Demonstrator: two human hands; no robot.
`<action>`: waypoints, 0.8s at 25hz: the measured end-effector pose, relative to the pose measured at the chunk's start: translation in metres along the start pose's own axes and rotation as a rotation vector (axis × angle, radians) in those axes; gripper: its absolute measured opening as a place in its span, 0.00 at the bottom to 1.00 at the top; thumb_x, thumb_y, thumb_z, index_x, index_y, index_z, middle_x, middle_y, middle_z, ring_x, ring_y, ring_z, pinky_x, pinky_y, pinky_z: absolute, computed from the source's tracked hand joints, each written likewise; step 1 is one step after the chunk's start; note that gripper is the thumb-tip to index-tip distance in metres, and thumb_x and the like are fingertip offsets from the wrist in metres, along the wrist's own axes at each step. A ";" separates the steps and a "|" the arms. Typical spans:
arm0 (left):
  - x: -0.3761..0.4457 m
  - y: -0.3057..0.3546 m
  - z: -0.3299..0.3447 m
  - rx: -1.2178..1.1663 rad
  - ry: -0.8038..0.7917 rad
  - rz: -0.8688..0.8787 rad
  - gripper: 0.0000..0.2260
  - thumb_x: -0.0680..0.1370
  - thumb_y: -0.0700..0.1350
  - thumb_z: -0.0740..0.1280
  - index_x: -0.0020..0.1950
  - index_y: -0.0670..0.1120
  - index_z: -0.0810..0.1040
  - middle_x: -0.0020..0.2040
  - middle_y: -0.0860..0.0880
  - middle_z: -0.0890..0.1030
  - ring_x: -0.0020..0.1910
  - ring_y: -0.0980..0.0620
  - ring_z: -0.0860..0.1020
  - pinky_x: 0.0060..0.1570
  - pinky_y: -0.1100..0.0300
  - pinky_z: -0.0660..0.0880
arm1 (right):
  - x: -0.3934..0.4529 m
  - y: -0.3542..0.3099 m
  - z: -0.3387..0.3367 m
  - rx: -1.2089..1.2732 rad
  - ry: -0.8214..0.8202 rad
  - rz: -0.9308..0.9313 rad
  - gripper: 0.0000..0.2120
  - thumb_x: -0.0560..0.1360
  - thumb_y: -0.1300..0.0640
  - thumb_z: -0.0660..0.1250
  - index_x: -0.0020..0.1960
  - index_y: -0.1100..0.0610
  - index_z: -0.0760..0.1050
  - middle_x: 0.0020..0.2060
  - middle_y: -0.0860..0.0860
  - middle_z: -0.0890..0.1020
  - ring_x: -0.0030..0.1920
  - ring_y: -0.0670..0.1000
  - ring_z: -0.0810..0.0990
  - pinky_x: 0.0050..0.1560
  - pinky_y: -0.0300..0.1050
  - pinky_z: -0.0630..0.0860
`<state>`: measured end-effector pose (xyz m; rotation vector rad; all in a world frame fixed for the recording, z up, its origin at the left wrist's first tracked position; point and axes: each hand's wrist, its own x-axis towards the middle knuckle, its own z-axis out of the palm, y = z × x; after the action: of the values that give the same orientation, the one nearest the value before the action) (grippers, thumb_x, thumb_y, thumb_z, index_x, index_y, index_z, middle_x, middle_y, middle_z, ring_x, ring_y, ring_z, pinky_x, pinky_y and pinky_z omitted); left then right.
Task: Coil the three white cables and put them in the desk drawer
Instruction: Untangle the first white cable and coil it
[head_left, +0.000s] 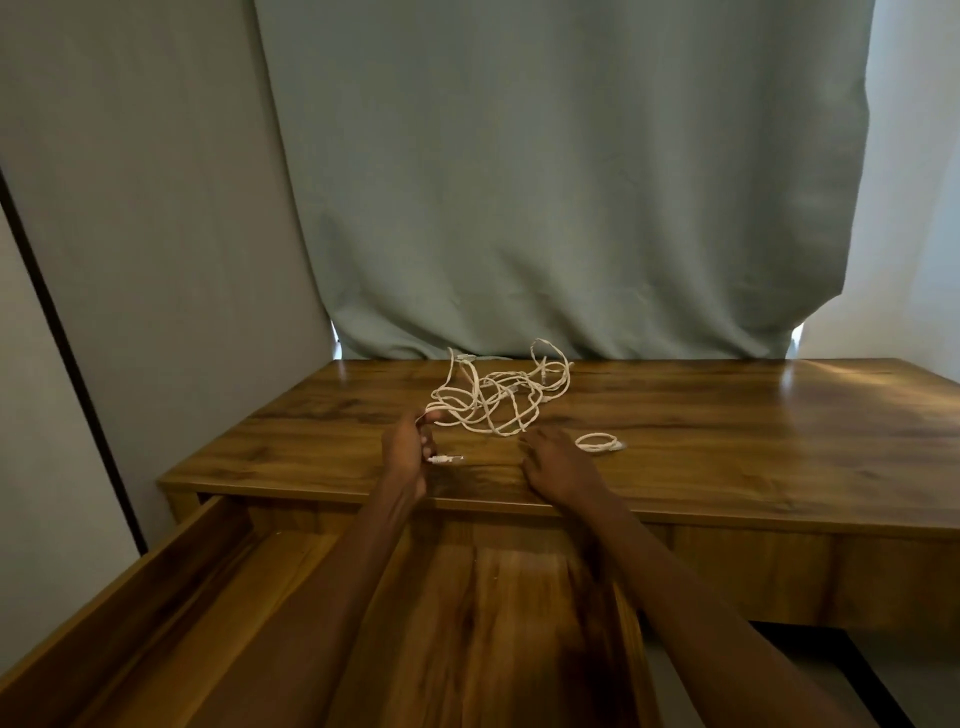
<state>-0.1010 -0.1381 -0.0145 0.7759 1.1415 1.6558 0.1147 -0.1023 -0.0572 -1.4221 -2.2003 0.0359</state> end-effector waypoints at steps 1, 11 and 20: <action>0.000 0.003 -0.008 -0.004 0.003 -0.002 0.14 0.82 0.45 0.58 0.46 0.40 0.81 0.22 0.55 0.62 0.19 0.59 0.59 0.20 0.65 0.60 | 0.009 -0.008 0.005 -0.048 -0.044 0.008 0.20 0.80 0.54 0.61 0.70 0.55 0.71 0.69 0.55 0.74 0.71 0.56 0.69 0.63 0.53 0.73; -0.018 0.028 -0.079 -0.125 -0.549 -0.189 0.11 0.78 0.44 0.59 0.39 0.40 0.74 0.21 0.53 0.60 0.15 0.58 0.59 0.17 0.66 0.57 | 0.076 -0.032 0.046 -0.072 -0.316 0.022 0.28 0.81 0.41 0.54 0.80 0.44 0.54 0.81 0.51 0.58 0.78 0.63 0.58 0.73 0.68 0.61; -0.014 0.051 -0.126 -0.400 -0.439 0.037 0.13 0.79 0.44 0.57 0.36 0.42 0.73 0.20 0.53 0.63 0.14 0.58 0.60 0.15 0.68 0.60 | 0.076 0.014 0.014 -0.146 -0.328 0.288 0.51 0.67 0.19 0.52 0.81 0.48 0.56 0.81 0.53 0.58 0.79 0.62 0.56 0.77 0.65 0.55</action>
<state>-0.2233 -0.1989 -0.0123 0.8446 0.4736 1.5715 0.0965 -0.0272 -0.0431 -1.9238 -2.2684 0.2280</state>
